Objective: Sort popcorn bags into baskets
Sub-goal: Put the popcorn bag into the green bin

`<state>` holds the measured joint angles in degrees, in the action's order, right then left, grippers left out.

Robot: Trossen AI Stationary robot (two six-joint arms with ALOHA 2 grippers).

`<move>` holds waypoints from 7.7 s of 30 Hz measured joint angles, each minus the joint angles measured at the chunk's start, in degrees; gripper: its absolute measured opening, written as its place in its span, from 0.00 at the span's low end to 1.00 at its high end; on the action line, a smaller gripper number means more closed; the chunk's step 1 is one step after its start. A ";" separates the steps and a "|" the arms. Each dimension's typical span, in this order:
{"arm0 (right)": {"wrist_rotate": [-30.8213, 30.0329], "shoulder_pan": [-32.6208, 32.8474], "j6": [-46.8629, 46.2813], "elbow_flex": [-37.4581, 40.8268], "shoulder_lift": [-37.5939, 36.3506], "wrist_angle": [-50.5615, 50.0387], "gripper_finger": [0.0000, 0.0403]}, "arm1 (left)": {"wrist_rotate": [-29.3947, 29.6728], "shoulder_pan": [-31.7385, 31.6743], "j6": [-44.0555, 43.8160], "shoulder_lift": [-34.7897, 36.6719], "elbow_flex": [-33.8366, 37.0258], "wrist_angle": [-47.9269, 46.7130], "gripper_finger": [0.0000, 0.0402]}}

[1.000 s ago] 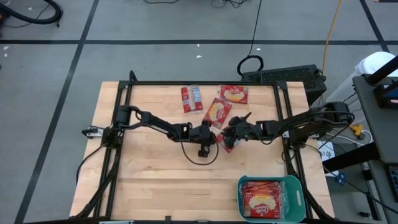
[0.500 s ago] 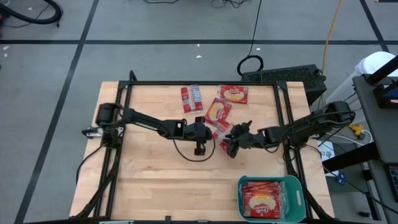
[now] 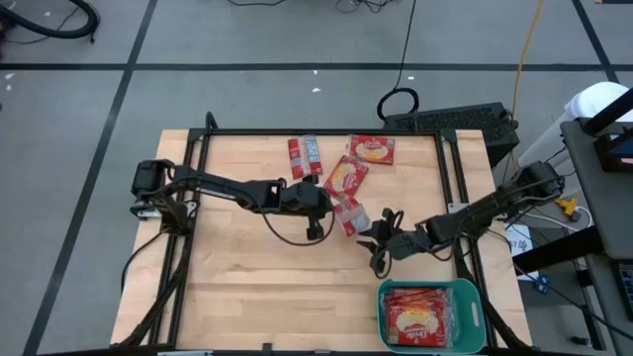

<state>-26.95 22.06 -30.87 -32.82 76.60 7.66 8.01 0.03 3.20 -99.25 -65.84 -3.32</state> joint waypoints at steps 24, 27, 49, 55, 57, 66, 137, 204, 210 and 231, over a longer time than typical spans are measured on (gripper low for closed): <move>-12.73 0.15 8.25 0.04 7.62 14.24 0.55 | -2.56 -2.05 -2.09 1.27 -0.04 3.48 0.00; -14.66 0.05 9.63 0.04 9.55 18.00 0.54 | -2.59 -2.03 -2.20 1.27 -0.04 3.54 0.00; -23.73 -0.05 11.00 0.04 9.73 20.40 0.09 | -3.48 0.18 0.89 1.32 -0.09 2.25 0.02; -19.21 0.57 10.66 0.07 3.24 13.56 0.03 | -3.43 0.55 1.36 1.34 -0.22 -1.23 0.17; -16.34 0.20 8.04 0.07 0.40 10.47 0.03 | -2.93 0.55 1.36 1.38 -0.24 -1.55 0.24; 0.67 -3.47 -2.63 0.00 -9.66 -4.26 0.04 | -1.81 2.70 6.36 2.51 -0.07 5.19 0.47; -1.55 -8.96 19.62 0.01 -10.14 14.77 0.42 | -7.46 -1.14 6.07 32.55 25.86 16.42 0.01; 15.37 -14.36 10.95 -29.49 0.70 -31.50 0.03 | -11.45 0.93 2.90 -2.07 35.38 86.80 0.06; 16.14 -12.05 2.86 -31.69 0.46 -38.94 0.08 | -9.24 3.33 2.29 -2.02 35.50 85.21 0.23; 45.34 6.28 -27.09 -45.27 0.51 -66.00 0.05 | -7.96 7.00 -3.00 -1.88 35.52 76.68 0.42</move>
<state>18.39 28.34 -57.96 -78.08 77.11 -58.34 0.05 7.04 0.19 -101.12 -30.33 73.36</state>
